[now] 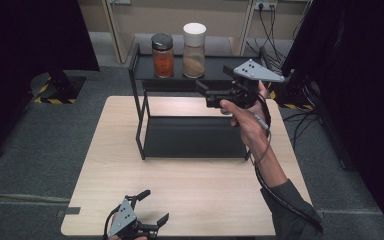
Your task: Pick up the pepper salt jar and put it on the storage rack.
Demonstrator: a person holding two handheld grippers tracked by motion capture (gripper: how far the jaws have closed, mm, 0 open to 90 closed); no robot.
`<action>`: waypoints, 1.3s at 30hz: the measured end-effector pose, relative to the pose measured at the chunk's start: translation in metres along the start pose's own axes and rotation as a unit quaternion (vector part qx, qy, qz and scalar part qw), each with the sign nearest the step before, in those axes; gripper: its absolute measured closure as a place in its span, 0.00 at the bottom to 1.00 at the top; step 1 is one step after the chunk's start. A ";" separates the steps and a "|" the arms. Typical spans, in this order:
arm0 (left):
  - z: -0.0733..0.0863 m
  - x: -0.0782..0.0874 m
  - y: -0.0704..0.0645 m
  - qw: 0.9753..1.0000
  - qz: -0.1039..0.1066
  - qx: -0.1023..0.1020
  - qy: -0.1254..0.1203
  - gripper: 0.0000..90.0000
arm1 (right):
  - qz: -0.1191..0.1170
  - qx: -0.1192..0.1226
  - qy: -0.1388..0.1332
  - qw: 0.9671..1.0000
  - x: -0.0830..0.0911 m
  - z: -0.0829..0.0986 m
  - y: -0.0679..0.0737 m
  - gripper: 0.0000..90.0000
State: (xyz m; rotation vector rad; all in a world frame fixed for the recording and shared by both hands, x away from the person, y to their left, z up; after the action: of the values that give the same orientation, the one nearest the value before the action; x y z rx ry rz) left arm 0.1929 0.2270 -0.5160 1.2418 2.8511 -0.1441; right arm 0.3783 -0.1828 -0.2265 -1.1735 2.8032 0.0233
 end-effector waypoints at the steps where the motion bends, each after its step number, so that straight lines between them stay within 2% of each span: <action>1: 0.000 0.000 0.000 1.000 0.000 0.000 0.000 0.04 | -0.003 0.001 0.000 1.000 0.001 0.002 0.002 0.00; 13: 0.000 0.000 0.001 1.000 -0.001 0.000 -0.001 0.04 | -0.038 0.005 0.003 0.999 0.015 0.028 0.014 0.00; 26: 0.000 0.001 0.000 1.000 -0.003 -0.002 -0.002 0.04 | -0.056 0.003 0.005 0.998 0.046 0.055 0.020 0.00; 30: 0.000 0.000 0.000 1.000 -0.002 -0.003 -0.001 0.04 | -0.062 0.000 0.005 0.998 0.052 0.063 0.022 0.00; 35: 0.000 0.001 0.001 1.000 -0.004 -0.005 -0.002 0.04 | -0.065 0.010 0.009 0.998 0.057 0.070 0.024 0.00; 39: 0.000 0.001 0.000 1.000 -0.003 -0.004 -0.003 0.04 | -0.066 0.005 0.014 0.998 0.061 0.078 0.024 0.00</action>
State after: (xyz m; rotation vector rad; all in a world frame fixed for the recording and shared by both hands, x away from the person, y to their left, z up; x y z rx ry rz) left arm 0.1924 0.2277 -0.5158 1.2296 2.8473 -0.1365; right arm 0.3251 -0.2051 -0.3105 -1.3625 2.7390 -0.0173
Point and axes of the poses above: each handheld gripper's, and its own axes: x roughly backward along the jaws, z roughly out of its underside, y roughly to its left, the point moved 6 cm from there along -x, roughly forward along the jaws, and after that the axes turned 10 degrees about -y, right-handed, at the moved point
